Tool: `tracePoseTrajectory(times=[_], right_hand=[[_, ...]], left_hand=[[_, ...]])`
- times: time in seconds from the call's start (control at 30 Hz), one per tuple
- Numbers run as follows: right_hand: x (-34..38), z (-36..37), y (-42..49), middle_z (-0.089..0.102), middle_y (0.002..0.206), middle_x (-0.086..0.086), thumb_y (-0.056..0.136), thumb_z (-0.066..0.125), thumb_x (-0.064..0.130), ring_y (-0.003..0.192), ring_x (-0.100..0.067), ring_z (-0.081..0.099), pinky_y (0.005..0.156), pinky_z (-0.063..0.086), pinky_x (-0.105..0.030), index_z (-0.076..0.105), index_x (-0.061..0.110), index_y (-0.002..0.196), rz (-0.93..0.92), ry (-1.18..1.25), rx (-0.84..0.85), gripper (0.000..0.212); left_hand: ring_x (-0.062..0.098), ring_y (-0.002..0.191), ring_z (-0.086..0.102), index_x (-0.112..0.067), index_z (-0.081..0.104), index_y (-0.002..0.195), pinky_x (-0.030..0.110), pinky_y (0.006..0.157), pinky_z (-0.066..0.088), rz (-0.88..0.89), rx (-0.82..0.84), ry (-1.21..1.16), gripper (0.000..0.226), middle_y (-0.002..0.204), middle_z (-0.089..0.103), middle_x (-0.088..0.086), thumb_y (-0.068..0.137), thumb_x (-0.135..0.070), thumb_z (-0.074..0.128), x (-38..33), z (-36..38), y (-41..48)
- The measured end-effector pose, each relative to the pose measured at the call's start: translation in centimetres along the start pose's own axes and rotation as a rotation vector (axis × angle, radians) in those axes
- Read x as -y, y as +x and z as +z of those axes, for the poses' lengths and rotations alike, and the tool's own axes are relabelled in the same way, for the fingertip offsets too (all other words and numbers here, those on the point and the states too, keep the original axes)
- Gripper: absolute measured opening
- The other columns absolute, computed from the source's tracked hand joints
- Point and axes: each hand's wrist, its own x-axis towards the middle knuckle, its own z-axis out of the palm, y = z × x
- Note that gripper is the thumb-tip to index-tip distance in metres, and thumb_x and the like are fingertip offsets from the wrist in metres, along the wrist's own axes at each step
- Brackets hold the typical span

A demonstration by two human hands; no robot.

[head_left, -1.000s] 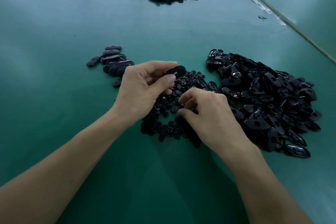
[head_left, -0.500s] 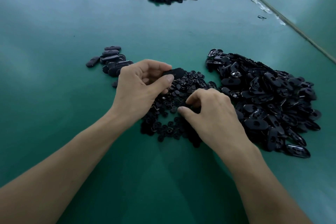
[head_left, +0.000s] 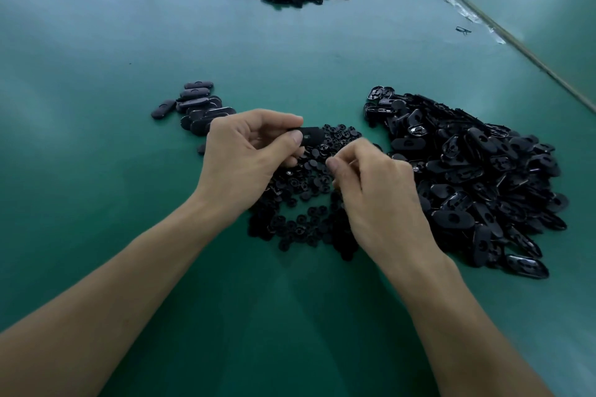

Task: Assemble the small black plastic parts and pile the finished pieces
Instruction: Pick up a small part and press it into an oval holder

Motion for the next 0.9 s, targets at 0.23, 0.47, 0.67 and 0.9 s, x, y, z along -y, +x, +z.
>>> tracePoseTrajectory(times=[0.23,0.47,0.67,0.9], right_hand=[[0.2,-0.1,0.2,0.066,0.079,0.023,0.091,0.072,0.013,0.080,0.005,0.064,0.076,0.047,-0.007,0.074,0.021,0.105,-0.033,0.243,-0.141,0.015],[0.1,-0.3,0.3,0.069,0.090,0.013,0.088,0.076,0.013,0.080,0.001,0.065,0.073,0.048,-0.009,0.077,0.026,0.092,-0.030,0.329,-0.158,0.014],[0.1,-0.3,0.4,0.070,0.074,0.014,0.089,0.075,0.013,0.070,0.001,0.065,0.067,0.047,-0.010,0.072,0.027,0.087,0.024,0.412,-0.160,0.014],[-0.1,0.0,0.6,0.073,0.075,0.007,0.088,0.074,0.013,0.071,-0.008,0.071,0.074,0.059,-0.030,0.070,0.025,0.087,0.091,0.520,-0.144,0.013]], left_hand=[[0.019,0.071,0.075,-0.014,0.075,0.091,0.023,0.066,0.059,-0.027,0.004,0.014,0.019,0.075,0.077,0.003,0.085,0.004,0.074,-0.3,0.0,-0.2],[0.020,0.073,0.076,-0.015,0.076,0.089,0.024,0.066,0.060,-0.028,0.026,0.059,0.021,0.076,0.077,0.002,0.084,0.005,0.075,-0.5,0.2,-0.5],[0.024,0.073,0.076,-0.019,0.076,0.087,0.034,0.072,0.063,-0.015,0.062,0.133,0.021,0.078,0.078,0.003,0.081,0.001,0.079,-0.6,0.2,-0.6],[0.017,0.074,0.076,-0.025,0.075,0.083,0.024,0.072,0.060,-0.013,0.132,0.107,0.017,0.078,0.078,-0.002,0.072,-0.013,0.078,-1.1,0.6,-0.8]])
